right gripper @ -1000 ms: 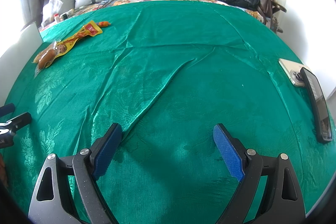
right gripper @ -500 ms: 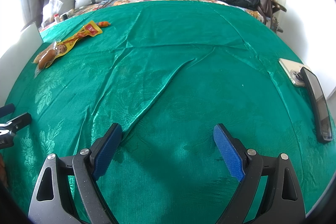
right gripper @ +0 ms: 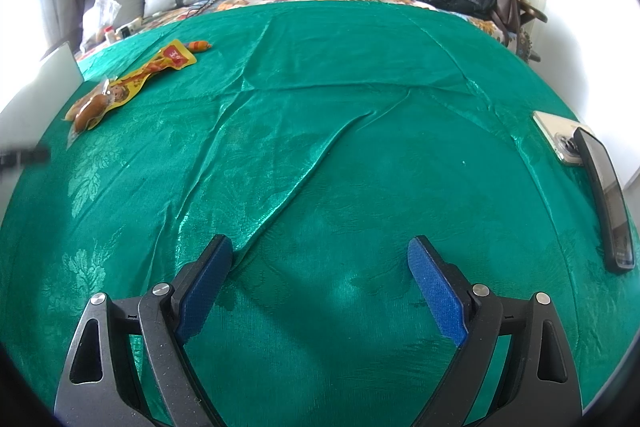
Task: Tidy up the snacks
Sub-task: 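Grasp the wrapped cream bread bar with the left gripper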
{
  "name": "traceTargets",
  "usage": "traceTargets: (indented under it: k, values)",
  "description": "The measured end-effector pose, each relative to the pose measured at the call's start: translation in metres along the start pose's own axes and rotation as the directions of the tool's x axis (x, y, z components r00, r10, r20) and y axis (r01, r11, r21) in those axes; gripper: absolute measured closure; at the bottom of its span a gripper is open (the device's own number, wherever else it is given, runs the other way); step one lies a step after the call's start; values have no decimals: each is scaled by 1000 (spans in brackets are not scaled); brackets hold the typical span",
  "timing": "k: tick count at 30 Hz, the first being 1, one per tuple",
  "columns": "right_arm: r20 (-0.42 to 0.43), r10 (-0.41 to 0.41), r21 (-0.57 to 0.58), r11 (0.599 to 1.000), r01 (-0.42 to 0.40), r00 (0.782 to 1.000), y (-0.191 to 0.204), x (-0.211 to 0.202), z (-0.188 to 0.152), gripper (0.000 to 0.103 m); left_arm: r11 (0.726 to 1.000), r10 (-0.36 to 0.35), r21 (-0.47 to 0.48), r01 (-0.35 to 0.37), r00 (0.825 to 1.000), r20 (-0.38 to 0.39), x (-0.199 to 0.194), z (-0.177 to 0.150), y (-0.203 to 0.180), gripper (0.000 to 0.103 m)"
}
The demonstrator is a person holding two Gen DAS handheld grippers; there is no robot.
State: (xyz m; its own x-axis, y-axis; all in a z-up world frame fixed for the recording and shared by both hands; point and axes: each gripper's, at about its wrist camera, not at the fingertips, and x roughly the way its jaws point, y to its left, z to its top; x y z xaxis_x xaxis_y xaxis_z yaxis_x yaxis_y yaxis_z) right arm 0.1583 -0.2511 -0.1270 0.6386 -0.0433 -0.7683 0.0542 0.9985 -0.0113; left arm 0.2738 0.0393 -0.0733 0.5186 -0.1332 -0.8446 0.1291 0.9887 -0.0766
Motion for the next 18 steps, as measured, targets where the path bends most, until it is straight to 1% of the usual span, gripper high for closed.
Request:
traceTargets:
  k: [2, 4, 7, 8, 11, 12, 13, 14, 15, 16, 17, 18]
  values:
    - [0, 0, 0, 1000, 0, 1000, 0, 0, 0, 11, 999, 28, -42, -28, 1000, -1, 11, 28, 17, 1]
    - [-2, 2, -1, 1000, -2, 1000, 1, 0, 0, 10, 997, 50, -54, -51, 999, -23, 26, 45, 29, 1]
    - [-3, 4, -4, 1000, -4, 1000, 1, 1, 0, 10, 995, 90, -23, -92, 993, -72, 52, 60, 40, 4]
    - [-3, 4, -4, 1000, -4, 1000, 1, 1, 0, 10, 996, 92, -12, -94, 992, -85, 60, 62, 43, 4]
    - [-3, 4, -4, 1000, -4, 1000, 1, 1, 0, 9, 999, 38, -1, -39, 990, -136, 83, 62, 49, 4]
    - [-3, 4, -4, 1000, -4, 1000, 1, 1, 0, 9, 1000, 21, -6, -22, 990, -141, 88, 61, 51, 5]
    - [-3, 4, -4, 1000, -4, 1000, 2, 0, 0, 9, 1000, 3, -10, -5, 990, -140, 91, 60, 51, 8]
    - [-3, 4, -4, 1000, -4, 1000, 1, 0, 0, 9, 1000, -1, -3, 0, 993, -116, 89, 58, 50, 11]
    - [-3, 4, -4, 1000, -4, 1000, 1, 0, 0, 9, 1000, -9, 14, 10, 996, -89, 84, 56, 48, 26]
    - [-3, 4, -4, 1000, -4, 1000, 1, 0, 0, 9, 1000, -1, 30, 3, 997, -73, 81, 52, 43, 48]
    - [-3, 4, -4, 1000, -4, 1000, 1, 1, 0, 9, 999, 11, 41, -8, 998, -67, 78, 49, 39, 67]
    - [-3, 4, -4, 1000, -4, 1000, 1, 1, 0, 9, 999, -1, 35, 4, 998, -67, 74, 44, 37, 74]
